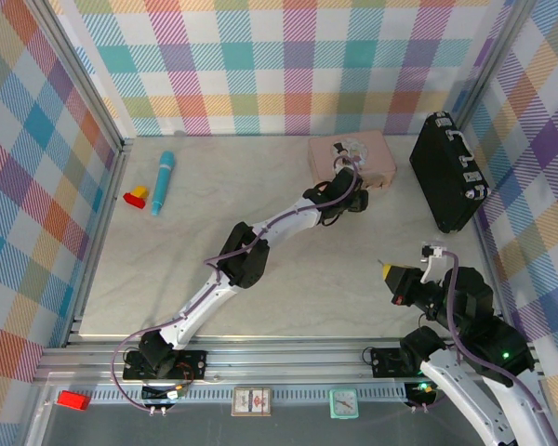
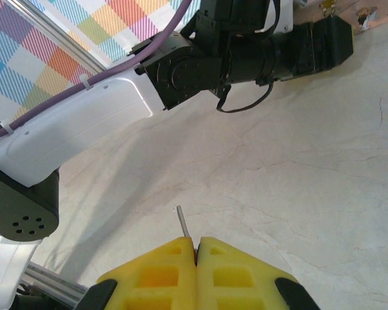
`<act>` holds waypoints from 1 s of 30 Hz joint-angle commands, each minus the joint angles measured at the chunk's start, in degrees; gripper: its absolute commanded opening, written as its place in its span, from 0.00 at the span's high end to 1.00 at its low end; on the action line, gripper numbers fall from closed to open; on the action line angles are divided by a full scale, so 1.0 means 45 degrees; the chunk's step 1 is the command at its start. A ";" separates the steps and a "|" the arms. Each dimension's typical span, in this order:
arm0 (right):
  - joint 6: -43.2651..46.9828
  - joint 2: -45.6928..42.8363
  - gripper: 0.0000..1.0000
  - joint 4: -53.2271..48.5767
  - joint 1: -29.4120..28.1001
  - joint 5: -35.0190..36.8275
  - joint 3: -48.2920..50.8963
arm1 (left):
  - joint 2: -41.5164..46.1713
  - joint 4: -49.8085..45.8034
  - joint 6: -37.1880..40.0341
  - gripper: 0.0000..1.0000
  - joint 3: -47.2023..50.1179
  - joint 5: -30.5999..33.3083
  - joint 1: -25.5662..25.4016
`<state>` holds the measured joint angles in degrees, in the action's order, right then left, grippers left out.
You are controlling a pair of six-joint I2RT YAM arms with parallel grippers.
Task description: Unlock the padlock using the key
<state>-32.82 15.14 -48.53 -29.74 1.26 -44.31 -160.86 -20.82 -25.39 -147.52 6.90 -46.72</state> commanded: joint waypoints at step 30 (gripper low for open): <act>-0.1490 0.1096 1.00 0.0706 -0.0023 -0.0431 0.1090 | 0.2913 0.4243 -0.2956 0.91 0.5608 -0.0311 0.0065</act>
<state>-37.56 19.38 -47.27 -29.74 0.14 -39.88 -152.46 -3.81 -35.48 -127.24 3.60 -46.81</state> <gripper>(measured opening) 0.064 0.154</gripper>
